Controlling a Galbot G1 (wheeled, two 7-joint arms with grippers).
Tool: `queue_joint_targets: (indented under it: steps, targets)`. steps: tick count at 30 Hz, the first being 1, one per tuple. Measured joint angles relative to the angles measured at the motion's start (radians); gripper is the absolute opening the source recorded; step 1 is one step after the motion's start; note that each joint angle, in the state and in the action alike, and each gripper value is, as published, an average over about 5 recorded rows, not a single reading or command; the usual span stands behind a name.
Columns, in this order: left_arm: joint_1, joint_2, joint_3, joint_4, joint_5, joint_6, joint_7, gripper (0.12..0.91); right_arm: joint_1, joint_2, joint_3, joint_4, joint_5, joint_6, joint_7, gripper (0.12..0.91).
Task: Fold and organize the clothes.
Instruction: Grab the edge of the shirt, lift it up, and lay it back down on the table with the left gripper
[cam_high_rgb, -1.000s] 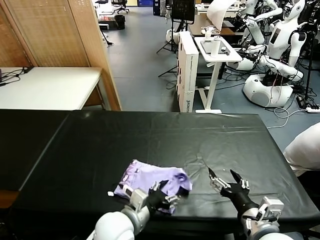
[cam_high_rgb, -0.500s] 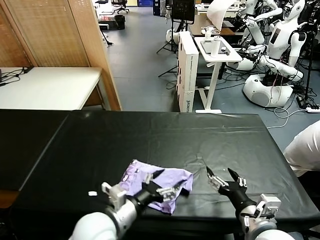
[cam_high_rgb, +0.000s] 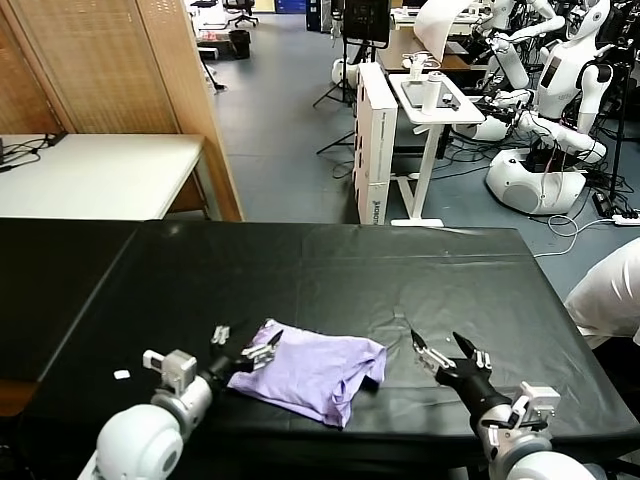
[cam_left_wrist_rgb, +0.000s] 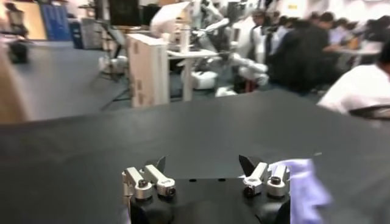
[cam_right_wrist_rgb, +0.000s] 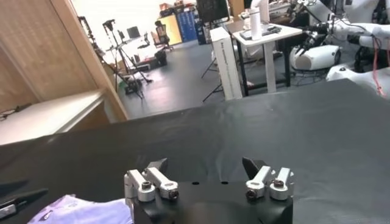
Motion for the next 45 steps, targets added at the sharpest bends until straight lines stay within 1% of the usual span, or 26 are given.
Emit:
queue_joint_targets:
  steps: [5, 9, 14, 18, 21, 24, 25, 27, 28, 31, 32, 33, 34, 35, 36, 37, 38, 39, 41, 45]
  targets:
    - [0.012, -0.024, -0.017, 0.038, -0.078, 0.027, 0.009, 0.907, 0.003, -0.005, 0.0, -0.003, 0.003, 0.0, 0.0, 0.907]
    - [0.003, -0.043, -0.028, 0.086, -0.125, 0.037, 0.01, 0.907, 0.003, -0.01, 0.004, -0.003, 0.008, 0.0, 0.0, 0.907]
    - [-0.008, -0.06, -0.039, 0.138, -0.142, 0.028, 0.011, 0.907, 0.001, -0.014, 0.01, -0.003, 0.012, 0.0, 0.0, 0.907]
    - [-0.011, -0.066, -0.041, 0.158, -0.148, 0.029, 0.012, 0.907, -0.001, -0.014, 0.01, -0.002, 0.012, 0.0, 0.0, 0.907]
    - [-0.005, -0.072, -0.042, 0.157, -0.157, 0.045, 0.015, 0.906, 0.001, -0.013, 0.009, -0.002, 0.012, 0.0, 0.0, 0.907]
    - [0.005, -0.081, -0.04, 0.143, -0.177, 0.07, 0.019, 0.895, 0.002, -0.01, 0.006, -0.004, 0.012, 0.0, 0.001, 0.907]
    - [0.008, -0.084, -0.039, 0.138, -0.184, 0.078, 0.021, 0.879, 0.002, -0.009, 0.005, -0.004, 0.011, 0.0, 0.001, 0.907]
    - [0.014, -0.09, -0.038, 0.126, -0.193, 0.089, 0.026, 0.812, 0.001, -0.007, 0.004, -0.005, 0.01, 0.001, 0.002, 0.907]
    - [0.017, -0.092, -0.037, 0.121, -0.196, 0.093, 0.029, 0.764, 0.001, -0.006, 0.004, -0.006, 0.01, 0.001, 0.003, 0.907]
    - [0.025, -0.098, -0.035, 0.105, -0.204, 0.101, 0.035, 0.584, -0.001, -0.003, 0.004, -0.006, 0.009, 0.002, 0.003, 0.907]
    - [0.027, -0.1, -0.036, 0.1, -0.209, 0.103, 0.034, 0.508, -0.002, -0.002, 0.004, -0.006, 0.008, 0.002, 0.003, 0.907]
    - [0.027, -0.101, -0.037, 0.095, -0.215, 0.105, 0.031, 0.452, -0.003, -0.001, 0.004, -0.006, 0.008, 0.002, 0.004, 0.907]
    - [0.027, -0.103, -0.039, 0.089, -0.224, 0.106, 0.027, 0.395, -0.004, 0.0, 0.004, -0.006, 0.007, 0.002, 0.004, 0.907]
    - [0.026, -0.105, -0.041, 0.084, -0.236, 0.106, 0.02, 0.323, -0.004, 0.001, 0.004, -0.006, 0.007, 0.002, 0.004, 0.907]
    - [0.025, -0.108, -0.045, 0.078, -0.25, 0.106, 0.011, 0.269, -0.005, 0.002, 0.004, -0.005, 0.006, 0.002, 0.005, 0.907]
    - [0.023, -0.111, -0.05, 0.073, -0.266, 0.107, 0.001, 0.236, -0.006, 0.002, 0.004, -0.005, 0.006, 0.002, 0.005, 0.907]
    - [0.022, -0.113, -0.056, 0.067, -0.281, 0.107, -0.009, 0.208, -0.006, 0.003, 0.004, -0.004, 0.006, 0.003, 0.005, 0.907]
    - [0.02, -0.115, -0.062, 0.061, -0.295, 0.109, -0.018, 0.198, -0.006, 0.003, 0.004, -0.003, 0.006, 0.003, 0.006, 0.907]
    - [0.017, -0.116, -0.078, 0.048, -0.32, 0.113, -0.031, 0.209, -0.006, 0.003, 0.004, -0.002, 0.006, 0.003, 0.007, 0.907]
    - [0.012, -0.107, -0.119, 0.017, -0.337, 0.118, -0.039, 0.208, -0.006, 0.002, 0.004, -0.003, 0.006, 0.003, 0.008, 0.907]
